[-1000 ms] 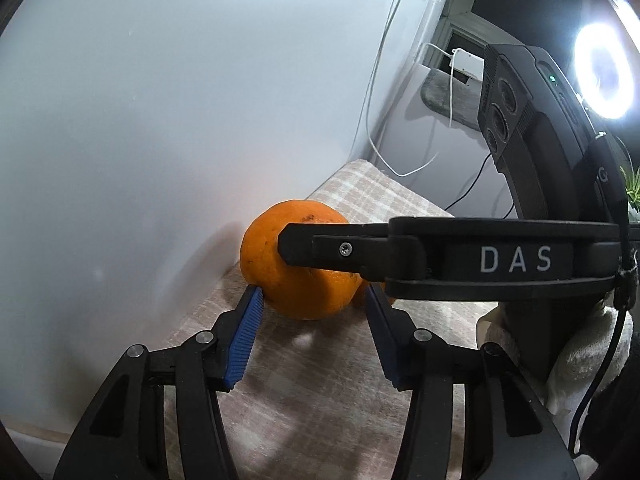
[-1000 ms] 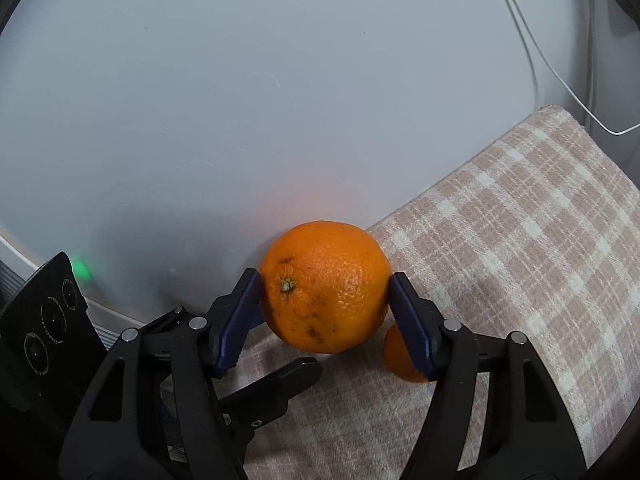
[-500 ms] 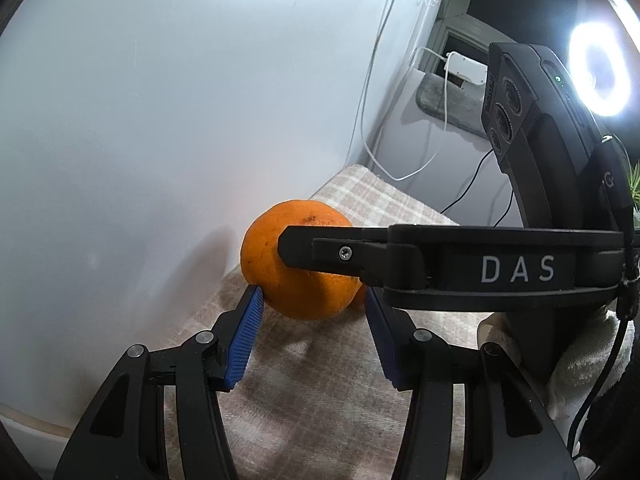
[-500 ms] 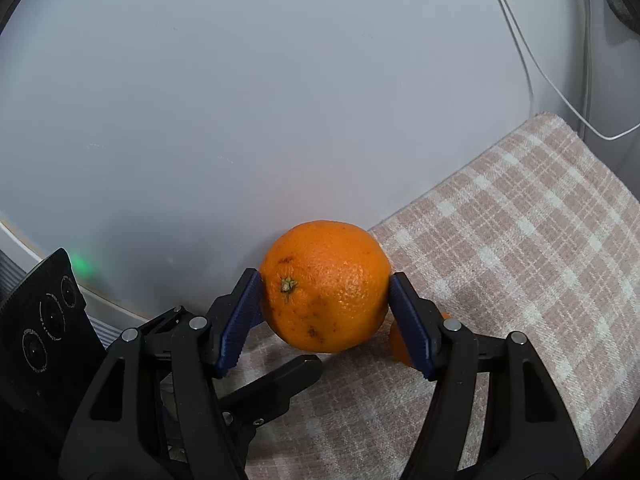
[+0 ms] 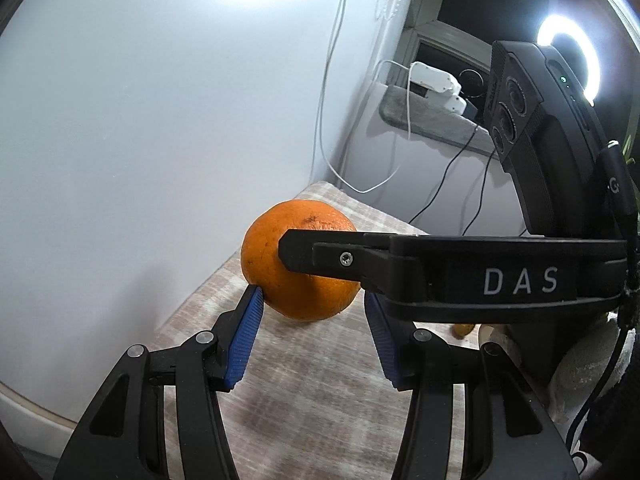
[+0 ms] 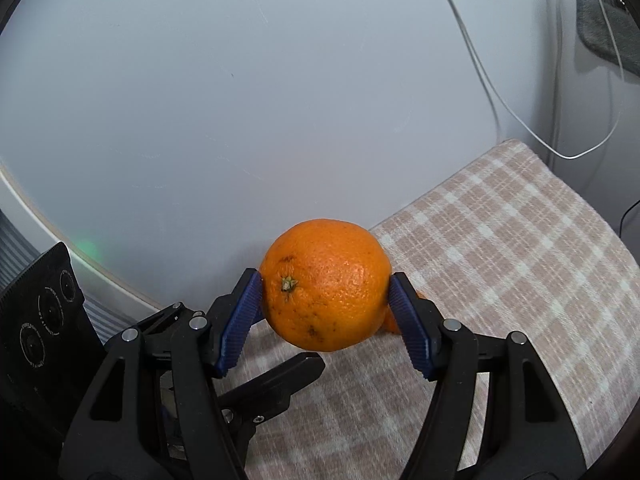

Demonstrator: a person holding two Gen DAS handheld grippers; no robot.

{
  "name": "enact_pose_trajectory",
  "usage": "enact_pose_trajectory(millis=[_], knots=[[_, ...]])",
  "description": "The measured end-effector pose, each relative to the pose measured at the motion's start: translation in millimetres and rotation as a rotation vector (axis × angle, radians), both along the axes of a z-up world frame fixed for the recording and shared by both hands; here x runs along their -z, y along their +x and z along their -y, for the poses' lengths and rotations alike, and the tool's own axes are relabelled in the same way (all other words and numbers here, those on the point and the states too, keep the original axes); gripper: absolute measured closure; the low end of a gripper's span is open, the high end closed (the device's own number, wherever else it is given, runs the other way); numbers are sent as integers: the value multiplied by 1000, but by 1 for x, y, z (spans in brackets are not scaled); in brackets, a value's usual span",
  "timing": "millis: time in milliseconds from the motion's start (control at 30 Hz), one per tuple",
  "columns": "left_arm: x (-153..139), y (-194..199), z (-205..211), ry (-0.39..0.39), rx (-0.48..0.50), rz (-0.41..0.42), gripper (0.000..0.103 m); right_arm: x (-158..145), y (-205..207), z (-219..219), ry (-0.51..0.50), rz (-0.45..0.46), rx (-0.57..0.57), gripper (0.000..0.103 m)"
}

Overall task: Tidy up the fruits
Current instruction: 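Close the right gripper on the large orange and lift it, then carry the large orange onto the plate and open the right gripper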

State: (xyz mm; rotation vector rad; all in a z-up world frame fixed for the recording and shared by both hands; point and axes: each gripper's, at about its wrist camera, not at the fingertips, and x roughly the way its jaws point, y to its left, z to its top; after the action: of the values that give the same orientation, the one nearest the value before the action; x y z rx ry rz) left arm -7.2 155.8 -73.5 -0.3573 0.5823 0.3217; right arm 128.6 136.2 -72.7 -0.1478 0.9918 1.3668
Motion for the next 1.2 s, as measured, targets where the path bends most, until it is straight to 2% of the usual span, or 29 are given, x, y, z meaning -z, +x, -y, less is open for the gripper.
enact_pose_trajectory(millis=[200, 733, 1200], knots=[[-2, 2, 9, -1, 21, 0, 52, -1, -1, 19, -3, 7, 24, 35], [-9, 1, 22, 3, 57, 15, 52, -23, -14, 34, -4, 49, 63, 35], [-17, 20, 63, 15, 142, 34, 52, -37, -10, 88, 4, 68, 149, 35]])
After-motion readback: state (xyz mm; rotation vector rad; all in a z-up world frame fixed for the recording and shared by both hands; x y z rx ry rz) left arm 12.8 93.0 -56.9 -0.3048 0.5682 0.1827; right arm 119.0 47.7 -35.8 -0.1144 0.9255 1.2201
